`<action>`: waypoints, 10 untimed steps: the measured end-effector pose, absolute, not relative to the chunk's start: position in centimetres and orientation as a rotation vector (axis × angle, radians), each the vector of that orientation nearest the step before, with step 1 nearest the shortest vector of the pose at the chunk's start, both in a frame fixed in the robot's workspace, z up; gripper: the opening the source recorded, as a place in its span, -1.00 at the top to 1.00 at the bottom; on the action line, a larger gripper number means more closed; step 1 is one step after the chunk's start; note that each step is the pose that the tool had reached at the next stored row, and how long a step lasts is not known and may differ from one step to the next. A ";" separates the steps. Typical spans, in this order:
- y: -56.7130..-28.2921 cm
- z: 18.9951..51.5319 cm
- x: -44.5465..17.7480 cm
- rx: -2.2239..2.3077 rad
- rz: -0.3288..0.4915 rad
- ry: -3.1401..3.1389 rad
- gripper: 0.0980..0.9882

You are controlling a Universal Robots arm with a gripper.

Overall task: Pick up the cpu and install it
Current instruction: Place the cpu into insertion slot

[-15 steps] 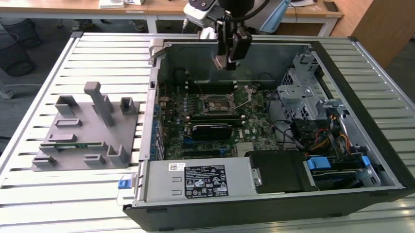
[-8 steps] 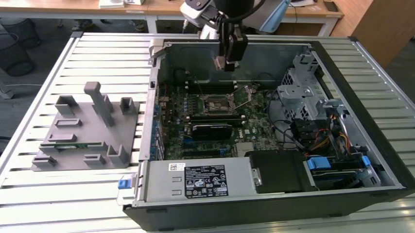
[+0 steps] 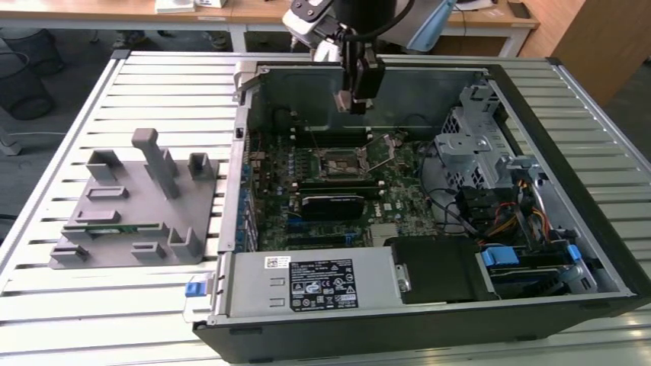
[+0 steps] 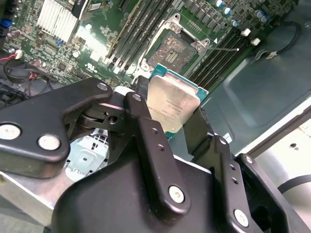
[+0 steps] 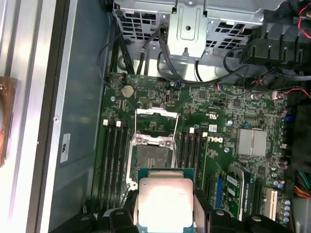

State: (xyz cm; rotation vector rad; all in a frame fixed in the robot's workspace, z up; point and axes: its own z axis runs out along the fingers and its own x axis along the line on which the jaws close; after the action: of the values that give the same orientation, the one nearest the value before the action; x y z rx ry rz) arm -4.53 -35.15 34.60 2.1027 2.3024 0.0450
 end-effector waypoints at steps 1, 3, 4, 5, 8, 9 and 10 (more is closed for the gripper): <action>-35.1 34.4 -4.5 2.104 0.045 2.301 0.01; -35.1 34.0 -4.5 2.107 0.045 2.299 0.01; -35.1 33.9 -4.5 2.110 0.045 2.296 0.01; -35.1 33.7 -4.5 2.112 0.045 2.294 0.01; -35.0 33.1 -4.5 2.116 0.045 2.290 0.01; -35.0 33.0 -4.5 2.117 0.045 2.290 0.01; -35.0 32.9 -4.5 2.117 0.045 2.289 0.01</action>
State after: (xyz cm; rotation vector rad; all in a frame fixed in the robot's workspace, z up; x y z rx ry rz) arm -4.46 -34.99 32.88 2.1168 2.2894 0.0448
